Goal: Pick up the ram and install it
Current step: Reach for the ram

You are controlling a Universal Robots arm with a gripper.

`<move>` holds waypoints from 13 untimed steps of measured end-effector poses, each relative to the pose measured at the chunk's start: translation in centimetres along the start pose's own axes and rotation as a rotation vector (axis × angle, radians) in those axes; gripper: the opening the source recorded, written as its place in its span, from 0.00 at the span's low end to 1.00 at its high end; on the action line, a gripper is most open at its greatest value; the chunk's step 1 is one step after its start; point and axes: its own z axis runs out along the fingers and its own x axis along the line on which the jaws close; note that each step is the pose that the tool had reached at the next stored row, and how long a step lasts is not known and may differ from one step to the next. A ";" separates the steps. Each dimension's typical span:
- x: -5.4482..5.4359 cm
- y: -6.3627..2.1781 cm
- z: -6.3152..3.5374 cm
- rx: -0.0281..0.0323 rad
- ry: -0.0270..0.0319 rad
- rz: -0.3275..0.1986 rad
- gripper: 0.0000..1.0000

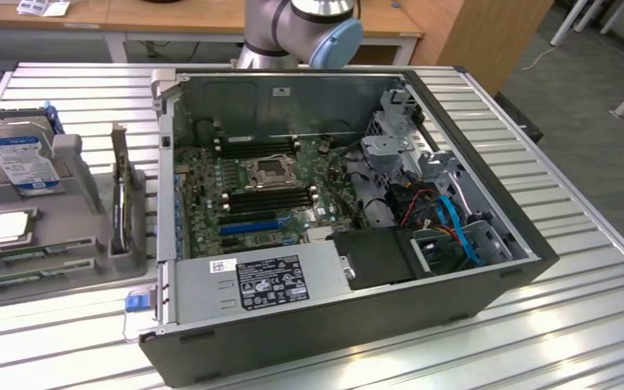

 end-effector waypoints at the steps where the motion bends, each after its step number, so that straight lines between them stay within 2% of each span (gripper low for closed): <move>1: 0.0 0.00 0.00 -0.0001 0.0005 -0.014 0.29; 6: 0.2 -0.03 -0.01 -0.0023 0.0008 -0.016 0.29; 13: 1.5 -0.04 -0.01 -0.0022 0.0006 -0.017 0.29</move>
